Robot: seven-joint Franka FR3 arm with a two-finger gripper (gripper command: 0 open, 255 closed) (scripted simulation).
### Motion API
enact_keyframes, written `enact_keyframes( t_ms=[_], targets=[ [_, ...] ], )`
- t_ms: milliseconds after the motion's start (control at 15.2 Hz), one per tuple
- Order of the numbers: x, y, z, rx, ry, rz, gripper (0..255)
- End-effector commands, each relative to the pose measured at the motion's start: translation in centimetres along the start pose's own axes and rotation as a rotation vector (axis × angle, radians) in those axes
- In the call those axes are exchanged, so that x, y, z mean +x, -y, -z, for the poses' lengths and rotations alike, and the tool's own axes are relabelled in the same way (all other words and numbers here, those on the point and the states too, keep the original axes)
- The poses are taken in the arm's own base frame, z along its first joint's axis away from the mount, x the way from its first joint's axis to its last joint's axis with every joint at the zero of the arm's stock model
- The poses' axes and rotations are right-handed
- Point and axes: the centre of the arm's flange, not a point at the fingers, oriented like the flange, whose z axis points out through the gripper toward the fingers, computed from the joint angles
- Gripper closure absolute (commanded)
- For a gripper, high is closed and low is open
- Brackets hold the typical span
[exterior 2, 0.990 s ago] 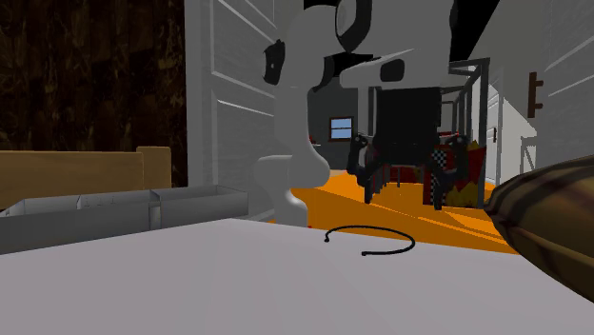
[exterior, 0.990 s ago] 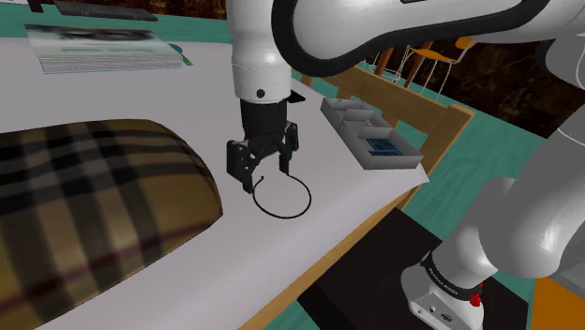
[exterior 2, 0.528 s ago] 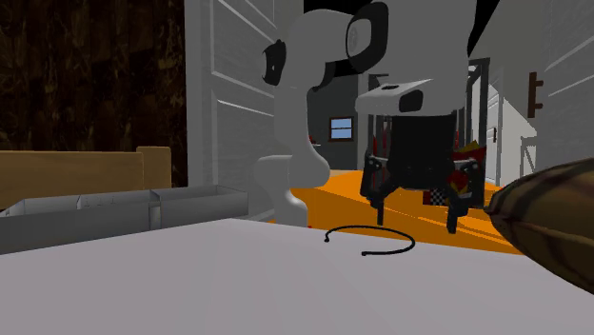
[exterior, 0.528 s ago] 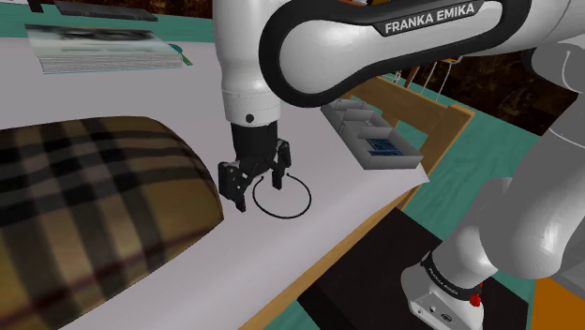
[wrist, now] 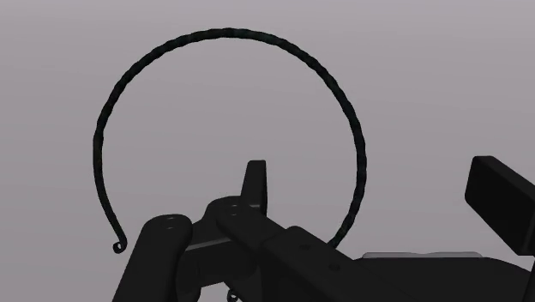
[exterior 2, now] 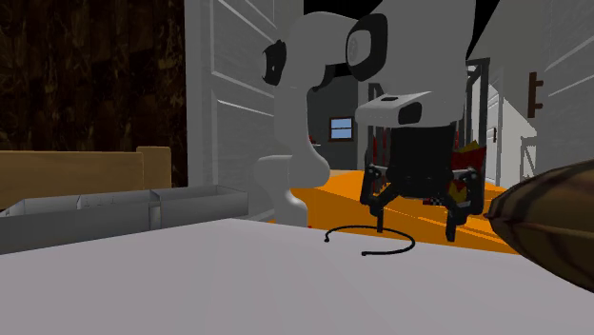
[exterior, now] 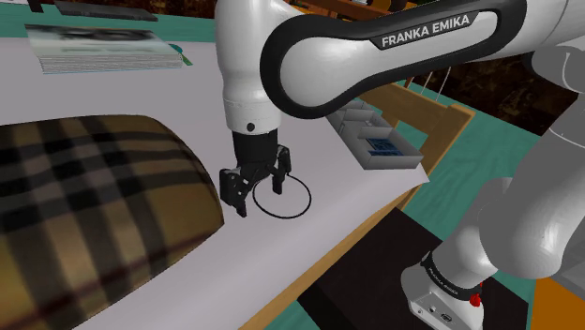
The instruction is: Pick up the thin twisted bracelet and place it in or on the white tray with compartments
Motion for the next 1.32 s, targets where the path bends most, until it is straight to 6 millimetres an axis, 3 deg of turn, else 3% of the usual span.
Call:
enact_keyframes(
  t_ms=[0,66,660,1254],
  targets=[
    [0.0,0.0,0.0,0.0,0.0,0.0,0],
    [0.0,0.0,0.0,0.0,0.0,0.0,255],
    [0.0,0.0,0.0,0.0,0.0,0.0,255],
    [-1.1,-0.1,4.6,0.0,0.0,0.0,255]
  ],
)
